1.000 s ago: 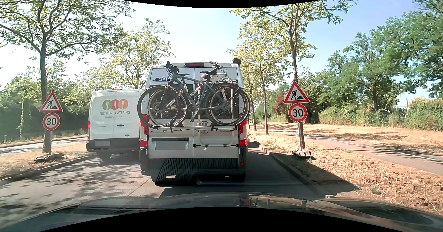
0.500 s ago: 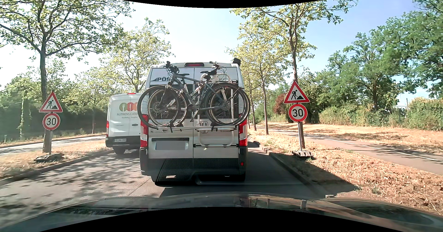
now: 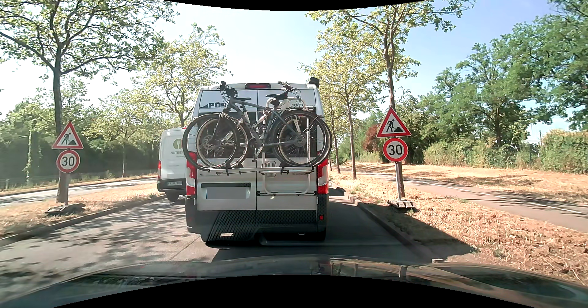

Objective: Follow the waypoints while adhering to traffic rules and regulations

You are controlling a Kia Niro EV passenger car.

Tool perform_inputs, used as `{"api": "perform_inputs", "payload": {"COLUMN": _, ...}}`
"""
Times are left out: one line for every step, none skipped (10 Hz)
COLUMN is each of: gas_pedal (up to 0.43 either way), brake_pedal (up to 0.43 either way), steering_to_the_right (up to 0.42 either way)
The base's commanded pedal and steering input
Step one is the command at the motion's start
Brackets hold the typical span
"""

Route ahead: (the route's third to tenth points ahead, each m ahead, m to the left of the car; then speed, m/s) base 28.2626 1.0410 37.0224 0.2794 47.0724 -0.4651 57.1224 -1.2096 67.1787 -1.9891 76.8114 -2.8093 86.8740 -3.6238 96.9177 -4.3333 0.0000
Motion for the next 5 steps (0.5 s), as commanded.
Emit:
{"api": "perform_inputs", "payload": {"gas_pedal": 0.000, "brake_pedal": 0.220, "steering_to_the_right": -0.016}}
{"api": "perform_inputs", "payload": {"gas_pedal": 0.000, "brake_pedal": 0.220, "steering_to_the_right": -0.016}}
{"api": "perform_inputs", "payload": {"gas_pedal": 0.000, "brake_pedal": 0.220, "steering_to_the_right": -0.016}}
{"api": "perform_inputs", "payload": {"gas_pedal": 0.000, "brake_pedal": 0.220, "steering_to_the_right": -0.016}}
{"api": "perform_inputs", "payload": {"gas_pedal": 0.000, "brake_pedal": 0.220, "steering_to_the_right": -0.016}}
